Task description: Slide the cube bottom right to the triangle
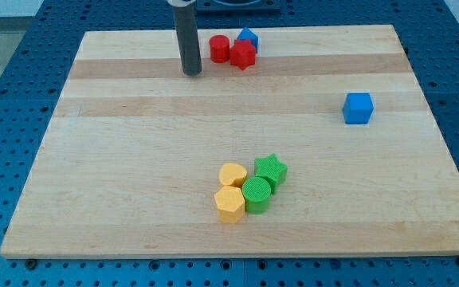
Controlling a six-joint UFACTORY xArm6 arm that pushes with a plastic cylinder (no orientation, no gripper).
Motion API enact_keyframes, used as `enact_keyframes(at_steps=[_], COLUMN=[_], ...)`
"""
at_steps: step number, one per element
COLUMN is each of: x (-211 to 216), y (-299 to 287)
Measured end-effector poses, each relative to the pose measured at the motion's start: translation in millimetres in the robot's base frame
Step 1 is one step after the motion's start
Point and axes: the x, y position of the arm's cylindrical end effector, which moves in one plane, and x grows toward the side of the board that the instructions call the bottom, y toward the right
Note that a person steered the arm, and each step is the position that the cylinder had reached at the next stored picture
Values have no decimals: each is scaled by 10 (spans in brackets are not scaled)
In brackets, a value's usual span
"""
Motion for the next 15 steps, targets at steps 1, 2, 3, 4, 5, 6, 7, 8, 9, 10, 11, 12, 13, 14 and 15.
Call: enact_keyframes(at_steps=[1, 2, 3, 4, 5, 6, 7, 8, 9, 10, 11, 12, 13, 14, 15], x=[383, 709, 1034, 1297, 1507, 1520, 1515, 1468, 1314, 1116, 906, 718, 508, 318, 142], y=[88, 391, 734, 1078, 1473, 1864, 2241, 2517, 2668, 2686, 2686, 2686, 2686, 2686, 2686])
